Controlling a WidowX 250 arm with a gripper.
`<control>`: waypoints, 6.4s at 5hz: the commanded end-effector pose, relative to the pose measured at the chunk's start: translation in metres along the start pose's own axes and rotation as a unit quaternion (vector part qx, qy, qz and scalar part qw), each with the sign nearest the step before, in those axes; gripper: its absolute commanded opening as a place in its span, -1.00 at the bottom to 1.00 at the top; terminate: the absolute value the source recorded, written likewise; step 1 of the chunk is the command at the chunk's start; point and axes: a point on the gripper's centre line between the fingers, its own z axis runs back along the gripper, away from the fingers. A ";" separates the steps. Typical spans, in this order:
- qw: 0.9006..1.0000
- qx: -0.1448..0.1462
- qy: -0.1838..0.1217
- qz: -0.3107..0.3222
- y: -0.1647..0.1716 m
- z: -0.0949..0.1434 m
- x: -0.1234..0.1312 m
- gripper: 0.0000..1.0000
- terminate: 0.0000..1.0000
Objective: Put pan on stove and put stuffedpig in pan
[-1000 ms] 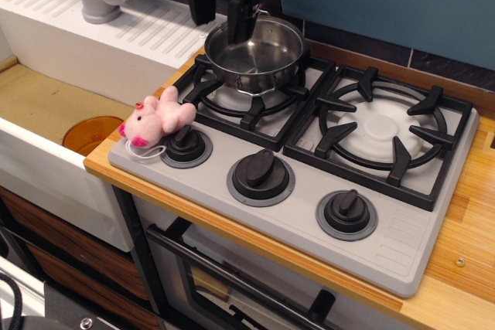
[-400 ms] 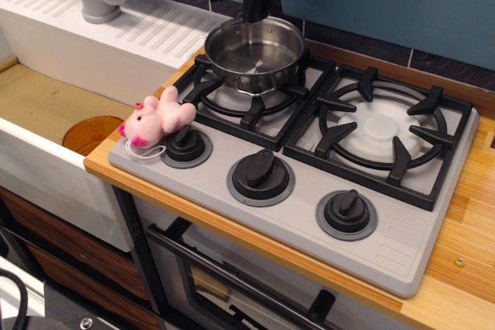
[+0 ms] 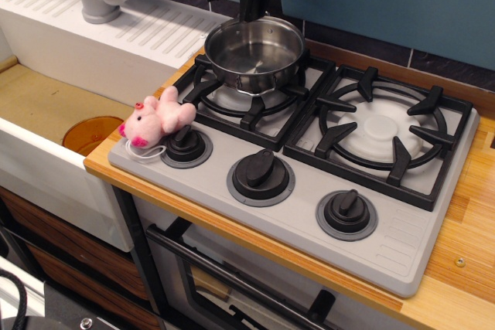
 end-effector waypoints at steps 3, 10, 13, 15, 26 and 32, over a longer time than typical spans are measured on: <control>0.994 0.005 -0.104 0.043 0.013 0.040 -0.079 1.00 -1.00; 0.985 0.014 -0.162 0.059 0.001 -0.036 -0.133 1.00 -1.00; 0.981 0.002 -0.180 0.073 -0.001 -0.068 -0.140 1.00 -1.00; 0.983 0.000 -0.166 0.072 0.000 -0.073 -0.127 -1.00 -1.00; 0.996 0.039 -0.070 0.049 -0.005 0.039 -0.042 1.00 -1.00; 0.996 0.020 -0.073 0.049 -0.016 0.052 -0.042 1.00 -1.00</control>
